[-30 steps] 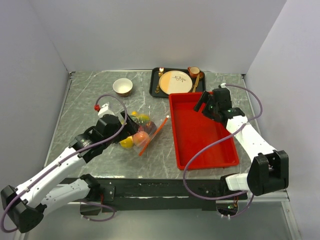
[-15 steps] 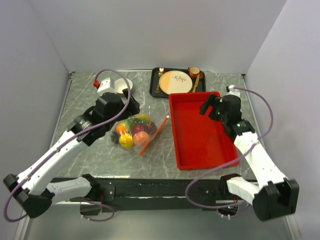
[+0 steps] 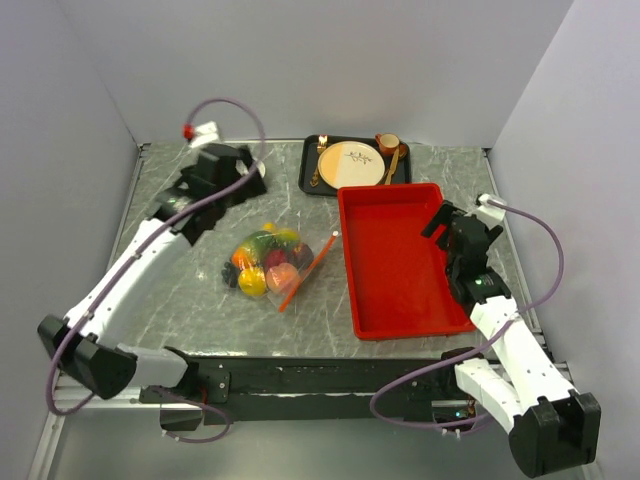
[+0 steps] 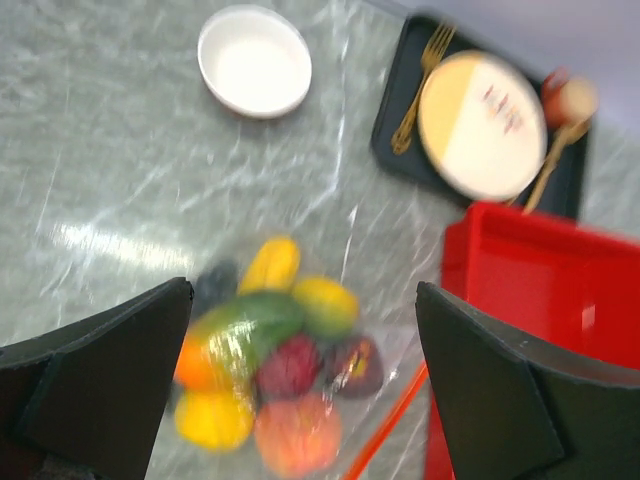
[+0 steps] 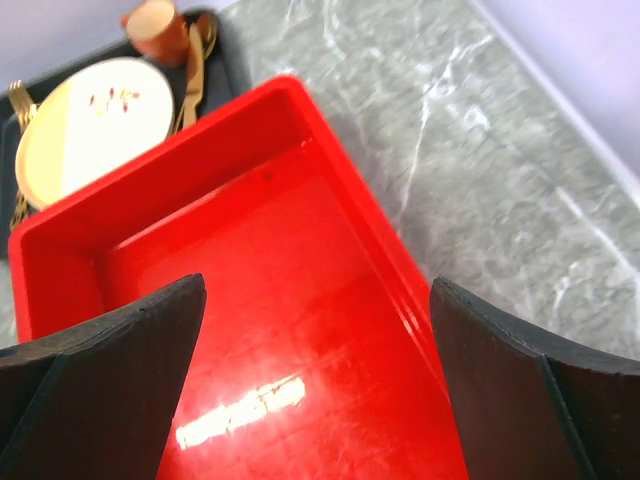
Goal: Place the food in the zip-top bag and seal the zipper
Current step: Reset both arms
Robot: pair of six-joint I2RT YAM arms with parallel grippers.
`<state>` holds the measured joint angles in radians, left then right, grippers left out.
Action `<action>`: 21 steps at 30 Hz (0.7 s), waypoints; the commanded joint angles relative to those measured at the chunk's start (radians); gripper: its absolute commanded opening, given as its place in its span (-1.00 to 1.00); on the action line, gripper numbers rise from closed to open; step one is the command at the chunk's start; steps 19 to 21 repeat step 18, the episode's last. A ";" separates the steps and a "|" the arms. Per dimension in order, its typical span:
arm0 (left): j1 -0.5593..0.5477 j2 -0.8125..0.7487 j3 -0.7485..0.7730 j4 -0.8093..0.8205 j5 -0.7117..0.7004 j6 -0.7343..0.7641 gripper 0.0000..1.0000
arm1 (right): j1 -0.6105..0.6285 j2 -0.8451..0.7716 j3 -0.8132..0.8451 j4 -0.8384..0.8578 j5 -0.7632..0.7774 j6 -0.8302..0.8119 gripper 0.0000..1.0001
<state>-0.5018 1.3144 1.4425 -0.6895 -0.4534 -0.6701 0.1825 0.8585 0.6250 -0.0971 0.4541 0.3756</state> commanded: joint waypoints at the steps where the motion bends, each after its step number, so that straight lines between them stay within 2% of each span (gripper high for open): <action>1: 0.179 -0.147 -0.085 0.218 0.298 0.063 0.99 | -0.003 -0.033 -0.004 0.129 0.052 -0.036 1.00; 3: 0.213 -0.184 -0.137 0.234 0.277 0.063 0.99 | -0.003 -0.006 -0.043 0.224 -0.073 -0.082 1.00; 5: 0.235 -0.217 -0.192 0.260 0.196 0.070 0.99 | -0.003 0.025 -0.068 0.246 -0.126 -0.156 1.00; 8: 0.236 -0.265 -0.264 0.297 0.075 0.098 0.99 | -0.003 0.068 -0.038 0.203 -0.043 -0.064 1.00; 10: 0.236 -0.309 -0.310 0.314 0.000 0.080 0.99 | -0.003 0.053 -0.056 0.240 -0.022 -0.082 1.00; 12: 0.236 -0.409 -0.422 0.425 0.021 0.096 0.99 | -0.003 0.024 -0.076 0.305 -0.017 -0.113 1.00; 14: 0.236 -0.489 -0.488 0.455 0.054 0.090 0.99 | -0.002 0.007 -0.094 0.330 -0.015 -0.133 1.00; 16: 0.236 -0.517 -0.514 0.472 0.097 0.093 0.99 | -0.005 0.007 -0.094 0.332 -0.009 -0.138 1.00; 18: 0.236 -0.524 -0.534 0.459 0.028 0.086 0.99 | -0.003 0.016 -0.094 0.333 0.020 -0.123 1.00; 21: 0.236 -0.524 -0.534 0.459 0.028 0.086 0.99 | -0.003 0.016 -0.094 0.333 0.020 -0.123 1.00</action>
